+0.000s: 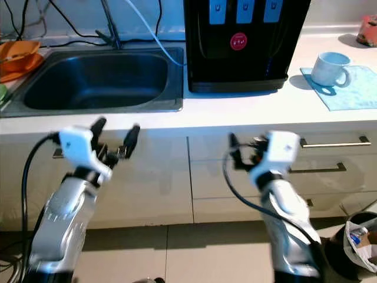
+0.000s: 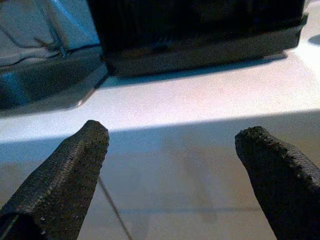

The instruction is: Kitchen organization

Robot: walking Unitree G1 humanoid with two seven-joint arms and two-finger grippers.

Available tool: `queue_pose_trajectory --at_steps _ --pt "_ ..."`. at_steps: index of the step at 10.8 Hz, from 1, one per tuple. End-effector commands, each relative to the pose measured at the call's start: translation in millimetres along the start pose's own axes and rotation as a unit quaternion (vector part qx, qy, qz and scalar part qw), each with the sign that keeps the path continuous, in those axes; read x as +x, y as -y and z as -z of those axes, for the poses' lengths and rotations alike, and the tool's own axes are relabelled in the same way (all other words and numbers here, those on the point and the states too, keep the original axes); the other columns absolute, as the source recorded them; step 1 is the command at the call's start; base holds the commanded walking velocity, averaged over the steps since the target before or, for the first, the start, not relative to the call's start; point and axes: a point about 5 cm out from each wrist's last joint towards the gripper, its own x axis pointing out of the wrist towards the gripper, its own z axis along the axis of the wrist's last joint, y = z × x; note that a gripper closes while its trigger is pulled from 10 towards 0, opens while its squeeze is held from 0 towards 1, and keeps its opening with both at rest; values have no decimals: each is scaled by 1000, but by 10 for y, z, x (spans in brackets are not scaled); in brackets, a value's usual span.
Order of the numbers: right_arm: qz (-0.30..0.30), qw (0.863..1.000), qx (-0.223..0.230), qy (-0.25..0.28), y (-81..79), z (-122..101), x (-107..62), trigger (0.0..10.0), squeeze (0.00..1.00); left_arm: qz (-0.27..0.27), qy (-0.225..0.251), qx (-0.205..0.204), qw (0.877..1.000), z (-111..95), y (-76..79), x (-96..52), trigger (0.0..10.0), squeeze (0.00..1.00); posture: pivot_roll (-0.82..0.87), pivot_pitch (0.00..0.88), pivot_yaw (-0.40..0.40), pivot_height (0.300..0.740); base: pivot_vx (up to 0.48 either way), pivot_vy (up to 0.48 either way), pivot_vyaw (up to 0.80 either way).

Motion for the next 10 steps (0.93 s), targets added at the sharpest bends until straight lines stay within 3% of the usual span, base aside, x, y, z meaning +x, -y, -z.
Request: queue_pose_trajectory --at_steps 1,4,5,8,10 --pt "7 1000 -11 -2 -23 5 33 10000 0 -14 -14 5 1000 52 -22 11 10000 0 32 26 71 740 0 0 0" --pt "14 992 -123 3 -184 18 115 10000 0 -45 -28 6 999 80 -82 58 10000 0 23 14 84 740 0 0 0" --pt "-20 996 -92 -8 -234 38 110 10000 0 -42 -31 1 999 84 -74 45 10000 0 31 14 71 740 0 0 0" --pt "26 999 -12 18 -247 -64 235 10000 0 -63 -32 -16 997 103 -90 37 10000 0 38 13 55 740 0 95 0" --pt "15 1000 -13 13 -295 -27 221 10000 0 -59 -39 -19 997 121 -96 43 10000 0 39 11 63 740 0 420 0"
